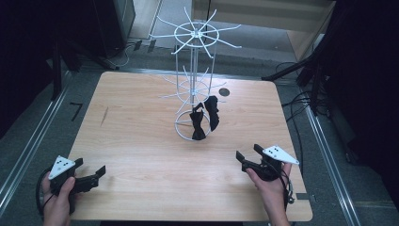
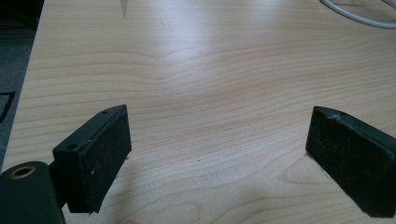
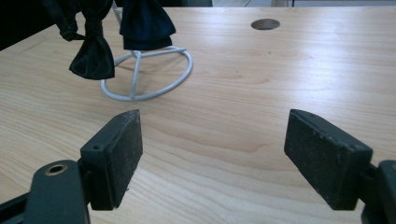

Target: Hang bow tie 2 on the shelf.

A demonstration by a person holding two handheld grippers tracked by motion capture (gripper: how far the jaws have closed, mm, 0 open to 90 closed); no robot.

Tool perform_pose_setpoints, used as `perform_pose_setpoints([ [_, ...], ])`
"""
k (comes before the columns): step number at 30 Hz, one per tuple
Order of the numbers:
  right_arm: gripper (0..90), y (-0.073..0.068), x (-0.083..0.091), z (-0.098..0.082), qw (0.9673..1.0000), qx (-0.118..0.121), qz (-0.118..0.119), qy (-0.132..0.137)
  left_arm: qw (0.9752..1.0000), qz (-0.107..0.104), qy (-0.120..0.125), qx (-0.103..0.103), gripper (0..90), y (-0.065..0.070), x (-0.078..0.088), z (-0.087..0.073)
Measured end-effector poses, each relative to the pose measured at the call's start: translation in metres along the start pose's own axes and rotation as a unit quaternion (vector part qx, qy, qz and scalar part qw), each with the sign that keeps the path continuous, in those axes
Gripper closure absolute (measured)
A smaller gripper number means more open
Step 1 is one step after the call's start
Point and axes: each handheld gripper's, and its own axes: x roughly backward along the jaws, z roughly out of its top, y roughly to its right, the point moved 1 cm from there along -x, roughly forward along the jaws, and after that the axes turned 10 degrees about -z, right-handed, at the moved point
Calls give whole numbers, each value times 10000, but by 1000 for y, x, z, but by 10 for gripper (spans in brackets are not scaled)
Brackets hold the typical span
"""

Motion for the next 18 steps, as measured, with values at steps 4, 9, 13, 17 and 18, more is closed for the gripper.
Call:
perform_pose_setpoints([
  [4,196,5,5,-4,10000,-15,-20,-3,10000,5,-3,-13,73,0,0,0],
  [9,186,13,10,-10,10000,-15,-68,-21,10000,5,4,-6,73,0,0,0],
  [13,171,19,13,-15,9999,-1,-110,-48,10000,2,-9,-13,73,0,0,0],
  [17,156,28,18,-20,9998,-56,-141,-100,10000,0,-7,-17,73,0,0,0],
  [18,155,30,19,-21,9998,-79,-145,-110,10000,0,-6,-18,73,0,0,0],
])
